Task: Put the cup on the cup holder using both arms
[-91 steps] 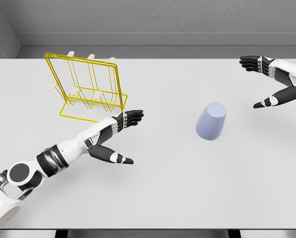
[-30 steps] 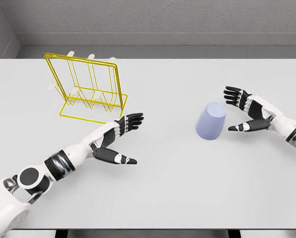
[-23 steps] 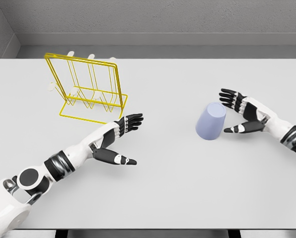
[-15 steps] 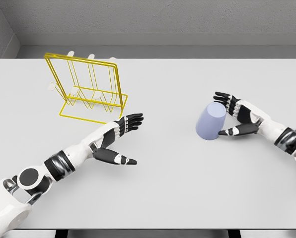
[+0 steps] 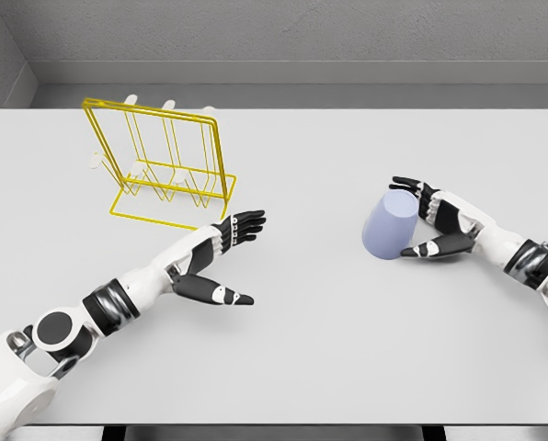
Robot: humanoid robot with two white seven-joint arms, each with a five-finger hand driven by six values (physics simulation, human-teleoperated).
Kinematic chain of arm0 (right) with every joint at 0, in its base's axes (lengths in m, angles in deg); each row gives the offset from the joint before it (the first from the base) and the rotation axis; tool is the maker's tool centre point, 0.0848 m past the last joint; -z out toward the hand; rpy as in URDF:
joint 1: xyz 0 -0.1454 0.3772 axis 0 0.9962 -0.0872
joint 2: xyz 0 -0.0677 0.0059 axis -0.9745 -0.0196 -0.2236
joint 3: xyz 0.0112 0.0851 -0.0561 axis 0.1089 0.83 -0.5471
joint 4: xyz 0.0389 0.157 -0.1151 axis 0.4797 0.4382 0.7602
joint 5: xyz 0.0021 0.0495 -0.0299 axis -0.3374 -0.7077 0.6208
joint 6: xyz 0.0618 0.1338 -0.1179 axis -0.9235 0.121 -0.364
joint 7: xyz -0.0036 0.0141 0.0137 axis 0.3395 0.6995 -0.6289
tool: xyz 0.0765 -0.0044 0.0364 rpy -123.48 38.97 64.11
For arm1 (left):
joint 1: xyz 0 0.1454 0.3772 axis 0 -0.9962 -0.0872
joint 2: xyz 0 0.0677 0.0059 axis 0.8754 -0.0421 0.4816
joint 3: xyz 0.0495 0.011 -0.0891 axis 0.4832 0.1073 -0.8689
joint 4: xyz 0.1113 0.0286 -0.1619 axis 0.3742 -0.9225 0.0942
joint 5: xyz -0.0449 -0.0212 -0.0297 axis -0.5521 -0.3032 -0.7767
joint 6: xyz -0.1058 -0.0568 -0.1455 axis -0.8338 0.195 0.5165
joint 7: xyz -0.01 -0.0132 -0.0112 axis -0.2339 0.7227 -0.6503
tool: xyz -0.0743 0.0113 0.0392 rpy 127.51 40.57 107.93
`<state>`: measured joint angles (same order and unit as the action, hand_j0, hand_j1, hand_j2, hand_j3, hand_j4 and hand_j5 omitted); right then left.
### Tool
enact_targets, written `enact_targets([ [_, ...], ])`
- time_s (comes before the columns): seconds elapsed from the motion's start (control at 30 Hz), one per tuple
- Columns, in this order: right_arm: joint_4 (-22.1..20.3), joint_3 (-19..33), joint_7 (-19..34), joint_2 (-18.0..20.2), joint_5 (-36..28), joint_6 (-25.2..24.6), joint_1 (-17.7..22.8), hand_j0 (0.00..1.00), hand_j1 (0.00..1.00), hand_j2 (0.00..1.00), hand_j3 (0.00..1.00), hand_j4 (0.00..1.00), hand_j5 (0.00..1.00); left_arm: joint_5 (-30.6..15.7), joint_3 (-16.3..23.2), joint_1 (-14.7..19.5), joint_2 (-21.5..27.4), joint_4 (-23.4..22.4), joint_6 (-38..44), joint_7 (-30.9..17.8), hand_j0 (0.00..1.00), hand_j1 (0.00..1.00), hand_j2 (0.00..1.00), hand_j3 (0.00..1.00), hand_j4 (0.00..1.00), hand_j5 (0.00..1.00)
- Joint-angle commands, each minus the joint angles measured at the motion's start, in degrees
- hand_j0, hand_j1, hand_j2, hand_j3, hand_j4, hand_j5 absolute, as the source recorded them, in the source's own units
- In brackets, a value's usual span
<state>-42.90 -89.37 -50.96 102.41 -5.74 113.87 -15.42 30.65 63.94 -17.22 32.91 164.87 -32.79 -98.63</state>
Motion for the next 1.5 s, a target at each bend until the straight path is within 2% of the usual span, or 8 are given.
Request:
enact_targets([
  [0.0, -0.3, -0.4, 0.0, 0.1, -0.3, 0.0, 0.0, 1.00, 1.00, 1.00, 1.00, 1.00, 1.00, -0.3, 0.0, -0.1, 0.0, 0.0, 0.0, 0.0, 1.00, 1.00, 1.00, 1.00, 1.00, 1.00],
  [0.4, -0.9, -0.8, 0.0, -0.4, -0.2, 0.2, -0.1, 1.00, 1.00, 1.00, 1.00, 1.00, 1.00, -0.2, 0.0, -0.8, 0.0, 0.0, 0.1, 0.0, 1.00, 1.00, 1.00, 1.00, 1.00, 1.00],
  [0.57, -1.6, -1.1, 0.0, -0.4, -0.2, 0.1, -0.1, 0.97, 0.97, 0.97, 0.97, 0.97, 0.97, -0.3, -0.1, -0.8, 0.2, 0.0, 0.0, 0.0, 1.00, 1.00, 1.00, 1.00, 1.00, 1.00],
  [0.6, -1.6, -1.1, 0.0, -0.4, -0.2, 0.2, -0.1, 0.92, 0.92, 0.92, 0.92, 0.92, 0.92, -0.3, -0.1, -0.8, 0.2, 0.0, 0.0, 0.0, 1.00, 1.00, 1.00, 1.00, 1.00, 1.00],
  [0.73, -1.7, -1.2, 0.0, -0.4, -0.2, 0.2, -0.1, 0.87, 0.87, 0.87, 0.87, 0.87, 0.87, -0.3, -0.1, -0.8, 0.3, 0.0, -0.2, 0.0, 1.00, 1.00, 1.00, 1.00, 1.00, 1.00],
  [1.0, -1.8, -1.1, -0.1, -0.5, -0.2, 0.5, -0.2, 0.70, 0.70, 0.70, 0.70, 0.70, 0.70, -0.4, -0.1, -0.8, 0.4, 0.0, -0.1, 0.0, 1.00, 1.00, 1.00, 1.00, 1.00, 1.00],
  [1.23, -3.0, -0.7, -0.1, -0.1, -0.2, 0.6, -0.6, 0.70, 0.70, 0.70, 0.70, 0.70, 0.70, -0.3, -0.1, -0.8, 0.4, -0.1, -0.2, 0.0, 1.00, 1.00, 1.00, 1.00, 1.00, 1.00],
  [1.47, -7.4, -0.4, -0.1, 0.6, -0.2, 1.5, -0.7, 0.70, 0.70, 0.70, 0.70, 0.70, 0.70, -0.3, -0.1, -0.8, 0.4, -0.1, -0.2, 0.0, 1.00, 1.00, 1.00, 1.00, 1.00, 1.00],
])
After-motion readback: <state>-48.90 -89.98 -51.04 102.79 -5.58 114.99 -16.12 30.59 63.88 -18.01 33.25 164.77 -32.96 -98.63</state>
